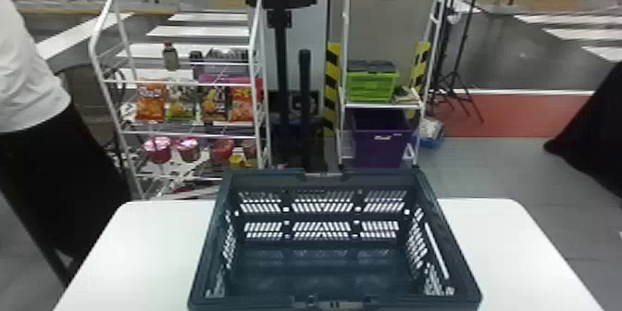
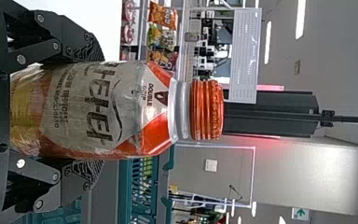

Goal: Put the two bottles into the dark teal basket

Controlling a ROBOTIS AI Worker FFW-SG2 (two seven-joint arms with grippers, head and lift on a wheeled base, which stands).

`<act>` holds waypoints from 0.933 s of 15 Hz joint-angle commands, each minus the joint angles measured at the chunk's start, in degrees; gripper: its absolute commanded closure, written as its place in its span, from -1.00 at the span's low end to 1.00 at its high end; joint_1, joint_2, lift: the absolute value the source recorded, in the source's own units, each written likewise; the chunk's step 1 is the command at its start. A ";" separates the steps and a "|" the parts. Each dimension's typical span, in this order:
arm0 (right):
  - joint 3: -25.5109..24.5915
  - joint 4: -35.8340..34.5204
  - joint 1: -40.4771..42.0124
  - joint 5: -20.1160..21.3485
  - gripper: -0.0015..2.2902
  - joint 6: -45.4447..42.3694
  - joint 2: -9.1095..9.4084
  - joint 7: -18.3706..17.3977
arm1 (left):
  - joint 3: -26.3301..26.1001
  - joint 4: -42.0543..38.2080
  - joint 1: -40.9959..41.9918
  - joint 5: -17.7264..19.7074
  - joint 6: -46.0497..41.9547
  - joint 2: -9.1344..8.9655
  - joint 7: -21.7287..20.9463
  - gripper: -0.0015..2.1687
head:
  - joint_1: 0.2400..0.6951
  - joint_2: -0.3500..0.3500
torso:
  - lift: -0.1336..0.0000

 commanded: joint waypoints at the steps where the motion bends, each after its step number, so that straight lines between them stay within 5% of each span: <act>1: -0.04 0.17 -0.09 -0.08 0.71 0.00 0.00 0.00 | 0.00 0.02 0.00 0.00 0.00 0.00 0.06 0.98 | 0.14 0.00 | 1.00; 14: -0.04 0.17 -0.09 -0.08 0.71 0.00 0.00 0.09 | -0.09 0.28 0.00 0.00 0.00 -0.09 0.06 0.98 | 0.14 0.00 | 1.00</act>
